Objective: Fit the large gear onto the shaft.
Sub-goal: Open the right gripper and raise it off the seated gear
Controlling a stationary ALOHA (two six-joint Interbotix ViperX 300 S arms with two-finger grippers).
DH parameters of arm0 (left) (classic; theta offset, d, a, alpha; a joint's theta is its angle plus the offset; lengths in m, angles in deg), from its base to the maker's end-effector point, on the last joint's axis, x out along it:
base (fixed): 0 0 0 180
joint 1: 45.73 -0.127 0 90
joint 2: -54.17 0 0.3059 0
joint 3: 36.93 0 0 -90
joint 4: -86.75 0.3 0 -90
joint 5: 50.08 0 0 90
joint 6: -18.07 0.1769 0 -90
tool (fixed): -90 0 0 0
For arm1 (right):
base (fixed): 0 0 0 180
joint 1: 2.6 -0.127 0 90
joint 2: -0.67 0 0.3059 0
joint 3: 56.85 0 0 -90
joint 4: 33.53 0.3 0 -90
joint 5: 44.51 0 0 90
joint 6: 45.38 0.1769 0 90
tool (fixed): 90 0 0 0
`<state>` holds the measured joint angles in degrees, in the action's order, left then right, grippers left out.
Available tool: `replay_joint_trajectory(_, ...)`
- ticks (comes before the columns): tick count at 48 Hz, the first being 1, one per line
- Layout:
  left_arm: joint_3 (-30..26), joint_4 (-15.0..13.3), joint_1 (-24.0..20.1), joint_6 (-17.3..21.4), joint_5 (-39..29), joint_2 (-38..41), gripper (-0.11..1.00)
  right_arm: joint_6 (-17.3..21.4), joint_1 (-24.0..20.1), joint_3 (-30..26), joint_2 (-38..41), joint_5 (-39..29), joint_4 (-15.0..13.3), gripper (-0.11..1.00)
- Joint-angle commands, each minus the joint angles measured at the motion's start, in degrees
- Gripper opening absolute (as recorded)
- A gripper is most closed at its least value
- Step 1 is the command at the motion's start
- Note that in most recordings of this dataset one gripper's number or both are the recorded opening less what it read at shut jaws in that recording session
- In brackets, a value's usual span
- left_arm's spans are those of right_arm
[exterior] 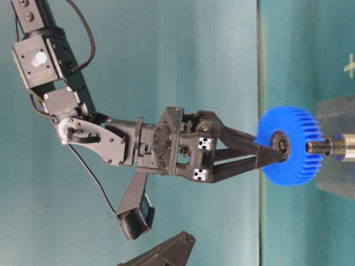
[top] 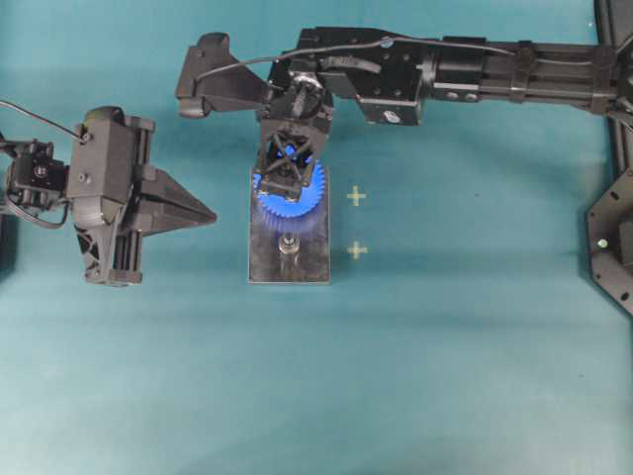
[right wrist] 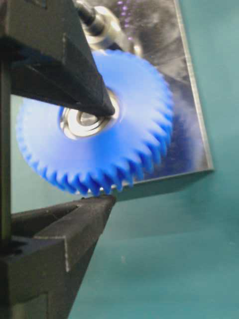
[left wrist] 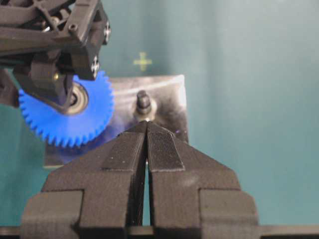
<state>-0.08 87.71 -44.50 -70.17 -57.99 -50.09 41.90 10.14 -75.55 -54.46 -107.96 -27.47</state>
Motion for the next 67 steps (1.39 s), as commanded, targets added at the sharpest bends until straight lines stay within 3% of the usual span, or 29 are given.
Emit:
replay_joint_trajectory(1,-0.7,0.1,0.1,-0.1,0.4,-0.6,0.00,0.4,0.6,-1.4,-1.4,-0.3,-0.3,0.67)
replay_joint_trajectory(29,0.0,0.1,0.1,-0.3,0.5,-0.6,0.00,-0.1,1.2,-0.9,-4.0,-1.8,-1.3,0.67)
replay_joint_trajectory(67,-0.1,0.1,0.0,-0.4,1.1,-0.4,0.00,0.5,0.2,8.5,-6.5,4.0,-1.3,0.67)
